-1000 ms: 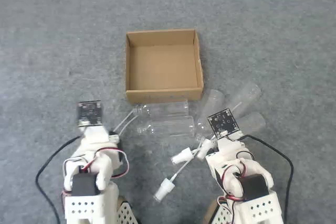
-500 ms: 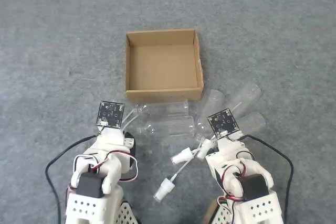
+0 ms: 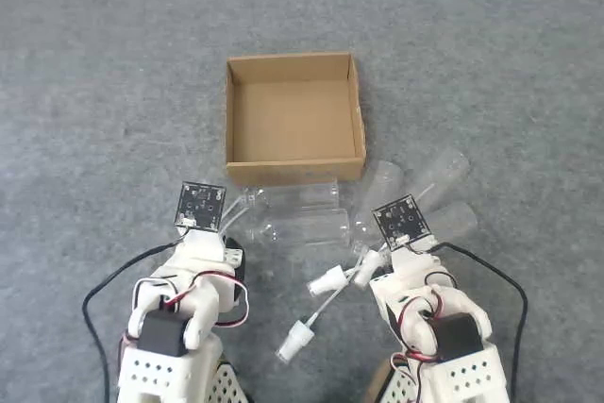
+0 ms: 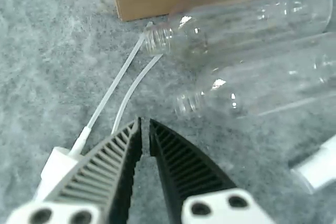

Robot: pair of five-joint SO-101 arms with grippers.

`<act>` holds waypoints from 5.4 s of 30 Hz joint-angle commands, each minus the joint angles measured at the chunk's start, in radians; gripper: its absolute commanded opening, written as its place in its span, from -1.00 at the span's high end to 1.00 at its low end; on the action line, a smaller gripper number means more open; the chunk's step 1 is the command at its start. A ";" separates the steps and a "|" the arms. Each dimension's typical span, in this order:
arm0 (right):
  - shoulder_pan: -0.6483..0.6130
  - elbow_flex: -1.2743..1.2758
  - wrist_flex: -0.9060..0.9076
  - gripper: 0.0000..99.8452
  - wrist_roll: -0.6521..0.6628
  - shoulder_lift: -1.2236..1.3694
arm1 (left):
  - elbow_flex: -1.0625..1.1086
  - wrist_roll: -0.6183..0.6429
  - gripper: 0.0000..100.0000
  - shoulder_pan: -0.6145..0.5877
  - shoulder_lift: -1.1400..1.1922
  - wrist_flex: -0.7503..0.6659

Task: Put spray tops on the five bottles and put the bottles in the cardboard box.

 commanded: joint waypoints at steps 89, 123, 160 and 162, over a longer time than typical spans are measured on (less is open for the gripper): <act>-0.371 -1.476 0.332 0.56 0.390 1.248 | -0.013 -0.301 0.56 -0.434 -0.012 -0.198; -0.450 -1.473 0.159 0.56 0.606 1.791 | -0.013 -0.301 0.56 -0.614 -0.014 -0.244; -0.513 -1.505 0.038 0.56 0.597 1.933 | -0.013 -0.301 0.56 -0.612 -0.014 -0.242; -0.529 -1.505 0.038 0.56 0.597 1.929 | -0.013 -0.301 0.56 -0.612 -0.014 -0.242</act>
